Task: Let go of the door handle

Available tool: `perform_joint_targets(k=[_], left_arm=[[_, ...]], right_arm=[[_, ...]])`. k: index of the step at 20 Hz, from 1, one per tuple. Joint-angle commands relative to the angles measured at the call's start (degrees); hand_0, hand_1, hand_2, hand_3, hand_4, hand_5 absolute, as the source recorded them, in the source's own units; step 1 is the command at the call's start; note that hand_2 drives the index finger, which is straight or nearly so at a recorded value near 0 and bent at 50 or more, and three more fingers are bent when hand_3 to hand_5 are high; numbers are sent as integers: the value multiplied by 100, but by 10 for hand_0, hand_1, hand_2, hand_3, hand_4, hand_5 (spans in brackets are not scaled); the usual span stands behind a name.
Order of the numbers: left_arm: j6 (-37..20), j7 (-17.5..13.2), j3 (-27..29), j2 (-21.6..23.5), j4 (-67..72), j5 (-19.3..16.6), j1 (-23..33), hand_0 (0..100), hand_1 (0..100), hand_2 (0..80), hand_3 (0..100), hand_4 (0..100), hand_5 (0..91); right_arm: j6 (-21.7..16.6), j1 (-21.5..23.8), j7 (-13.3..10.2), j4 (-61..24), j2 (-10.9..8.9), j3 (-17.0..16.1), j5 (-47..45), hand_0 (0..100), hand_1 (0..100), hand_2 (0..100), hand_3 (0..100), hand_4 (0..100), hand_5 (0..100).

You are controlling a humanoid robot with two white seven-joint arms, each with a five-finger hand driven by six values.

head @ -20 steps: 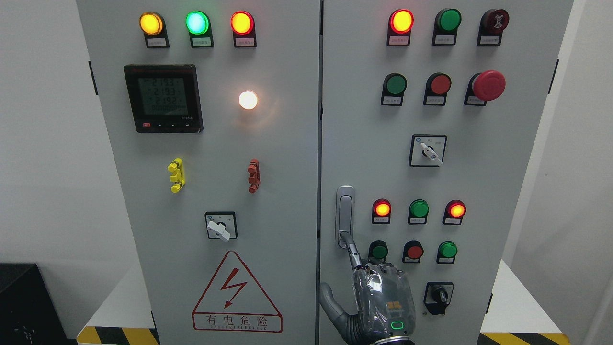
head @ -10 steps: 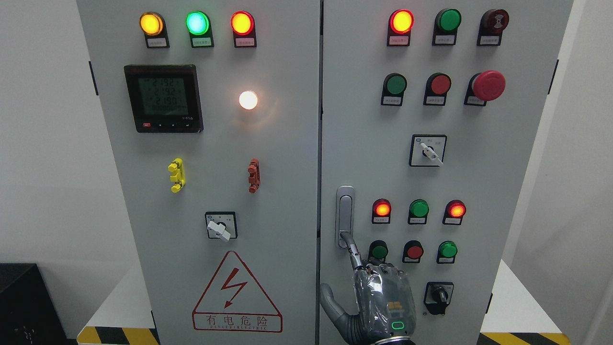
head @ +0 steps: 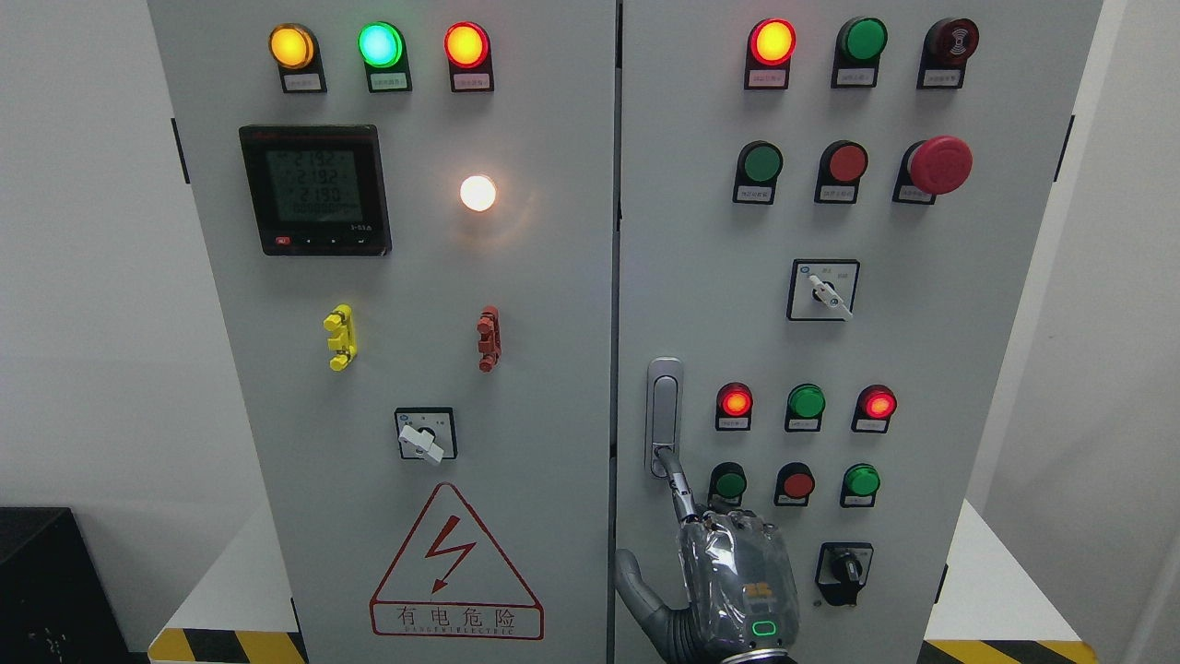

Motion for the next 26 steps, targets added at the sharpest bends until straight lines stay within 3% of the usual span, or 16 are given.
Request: perform_joint_targets(k=[1, 26], left_arm=[[33, 1, 0, 0, 0, 0, 0, 0, 0, 45, 106, 5, 0], [24, 1, 0, 0, 0, 0, 0, 0, 0, 45, 107, 4, 0]], right_arm=[[-5, 7, 12, 8, 7, 16, -4, 367, 273, 0, 806, 729, 695], [-5, 104, 56, 8, 7, 16, -4, 362, 273, 5, 815, 736, 697]])
